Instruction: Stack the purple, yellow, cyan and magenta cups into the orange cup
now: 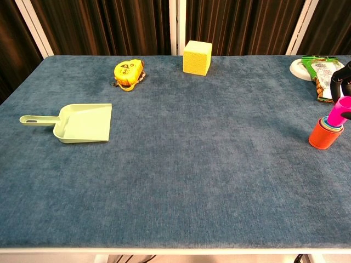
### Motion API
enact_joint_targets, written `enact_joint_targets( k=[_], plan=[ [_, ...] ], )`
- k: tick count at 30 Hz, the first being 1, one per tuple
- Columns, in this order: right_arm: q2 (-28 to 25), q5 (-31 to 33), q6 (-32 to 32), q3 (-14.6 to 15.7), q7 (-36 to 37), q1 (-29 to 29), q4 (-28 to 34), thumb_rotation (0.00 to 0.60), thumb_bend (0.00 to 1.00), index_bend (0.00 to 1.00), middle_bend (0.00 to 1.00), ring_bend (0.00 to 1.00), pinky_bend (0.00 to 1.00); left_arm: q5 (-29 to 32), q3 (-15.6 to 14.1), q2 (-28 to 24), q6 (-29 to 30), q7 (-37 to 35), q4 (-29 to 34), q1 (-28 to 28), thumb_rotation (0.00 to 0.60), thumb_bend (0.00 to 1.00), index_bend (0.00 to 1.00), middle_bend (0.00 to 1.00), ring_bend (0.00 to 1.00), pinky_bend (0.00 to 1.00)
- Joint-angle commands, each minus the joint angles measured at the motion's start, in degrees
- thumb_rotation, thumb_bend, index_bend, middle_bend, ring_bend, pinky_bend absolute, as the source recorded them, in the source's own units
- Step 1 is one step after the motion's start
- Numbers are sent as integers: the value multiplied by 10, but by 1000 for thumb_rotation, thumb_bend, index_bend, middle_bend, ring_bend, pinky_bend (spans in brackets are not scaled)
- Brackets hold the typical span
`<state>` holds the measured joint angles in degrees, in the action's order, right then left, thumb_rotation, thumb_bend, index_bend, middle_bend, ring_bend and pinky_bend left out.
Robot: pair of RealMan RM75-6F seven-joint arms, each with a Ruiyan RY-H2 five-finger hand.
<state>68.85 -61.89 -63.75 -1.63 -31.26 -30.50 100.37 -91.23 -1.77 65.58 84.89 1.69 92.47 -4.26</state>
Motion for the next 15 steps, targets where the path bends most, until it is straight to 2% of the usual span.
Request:
enact_joint_targets(
  k=[1, 7, 10, 15],
  plan=[
    [4, 0, 2, -2, 2, 0, -4, 600, 284, 581, 548, 203, 0, 0, 0, 0, 1, -1, -1, 1, 600, 13, 5, 0, 0, 0],
    [15, 0, 6, -3, 0, -1, -14, 600, 282, 582, 546, 203, 0, 1, 0, 2, -1, -3, -5, 0, 600, 13, 5, 0, 0, 0],
    [16, 6, 15, -1, -5, -2, -17, 600, 247, 565, 534, 194, 0, 2, 0, 2, -1, -5, -6, 0, 600, 13, 5, 0, 0, 0],
    [6, 10, 29, 0, 0, -4, -14, 600, 175, 414, 433, 163, 0, 4, 1, 4, -3, -7, -9, -1, 600, 12, 5, 0, 0, 0]
  ],
)
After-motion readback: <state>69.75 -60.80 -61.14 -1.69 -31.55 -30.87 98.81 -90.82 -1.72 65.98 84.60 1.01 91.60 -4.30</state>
